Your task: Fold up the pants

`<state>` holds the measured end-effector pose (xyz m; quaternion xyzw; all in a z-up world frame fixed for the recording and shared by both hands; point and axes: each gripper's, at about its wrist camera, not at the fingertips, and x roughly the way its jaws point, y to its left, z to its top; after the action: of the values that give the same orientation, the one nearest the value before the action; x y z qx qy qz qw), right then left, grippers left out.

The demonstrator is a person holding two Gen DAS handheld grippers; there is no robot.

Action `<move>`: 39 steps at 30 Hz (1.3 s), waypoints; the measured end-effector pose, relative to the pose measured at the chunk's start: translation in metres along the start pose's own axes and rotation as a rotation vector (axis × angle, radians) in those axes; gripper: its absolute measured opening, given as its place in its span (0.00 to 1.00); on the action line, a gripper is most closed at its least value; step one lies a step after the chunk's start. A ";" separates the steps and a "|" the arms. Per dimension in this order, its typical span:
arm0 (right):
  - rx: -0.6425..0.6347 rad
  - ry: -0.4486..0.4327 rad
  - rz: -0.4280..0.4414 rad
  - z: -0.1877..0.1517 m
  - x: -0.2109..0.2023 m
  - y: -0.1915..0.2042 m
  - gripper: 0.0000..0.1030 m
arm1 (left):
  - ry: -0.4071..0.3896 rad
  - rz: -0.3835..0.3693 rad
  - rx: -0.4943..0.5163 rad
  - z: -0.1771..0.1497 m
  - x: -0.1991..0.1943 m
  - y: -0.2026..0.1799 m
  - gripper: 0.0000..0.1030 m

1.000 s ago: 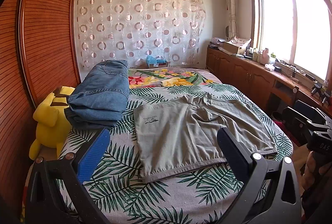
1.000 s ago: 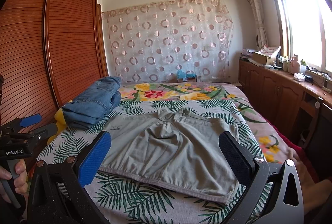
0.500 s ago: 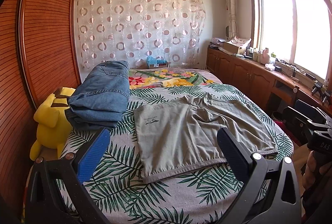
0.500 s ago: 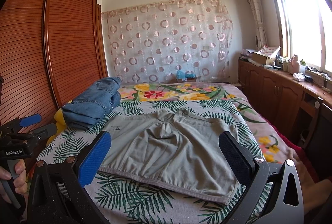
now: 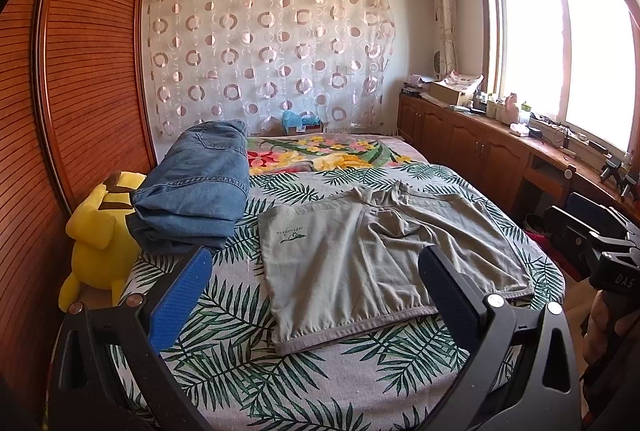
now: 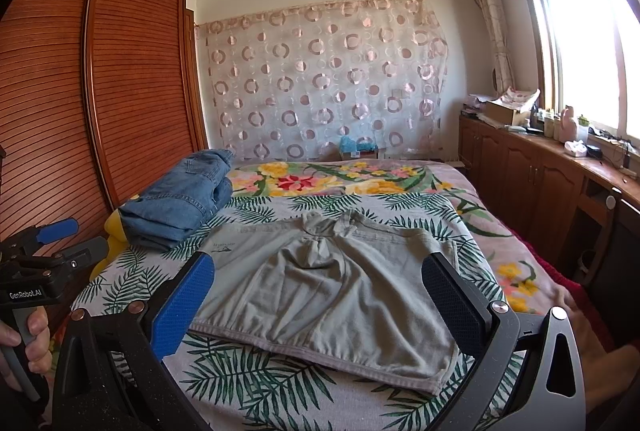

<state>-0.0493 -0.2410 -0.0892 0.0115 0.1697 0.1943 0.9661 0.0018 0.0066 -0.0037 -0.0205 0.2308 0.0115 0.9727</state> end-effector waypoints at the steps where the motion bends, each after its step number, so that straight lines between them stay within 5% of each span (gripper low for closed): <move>1: 0.000 0.000 0.000 0.000 0.000 0.000 1.00 | -0.001 0.000 0.000 0.000 0.000 0.001 1.00; 26: -0.002 0.000 0.007 0.000 0.001 0.003 1.00 | -0.007 0.006 0.001 0.004 -0.005 0.000 1.00; 39: -0.012 0.039 -0.011 -0.007 0.015 -0.005 1.00 | 0.084 0.008 -0.021 -0.016 0.028 0.015 1.00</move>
<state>-0.0366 -0.2404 -0.1011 0.0007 0.1875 0.1900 0.9637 0.0193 0.0215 -0.0316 -0.0301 0.2713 0.0168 0.9619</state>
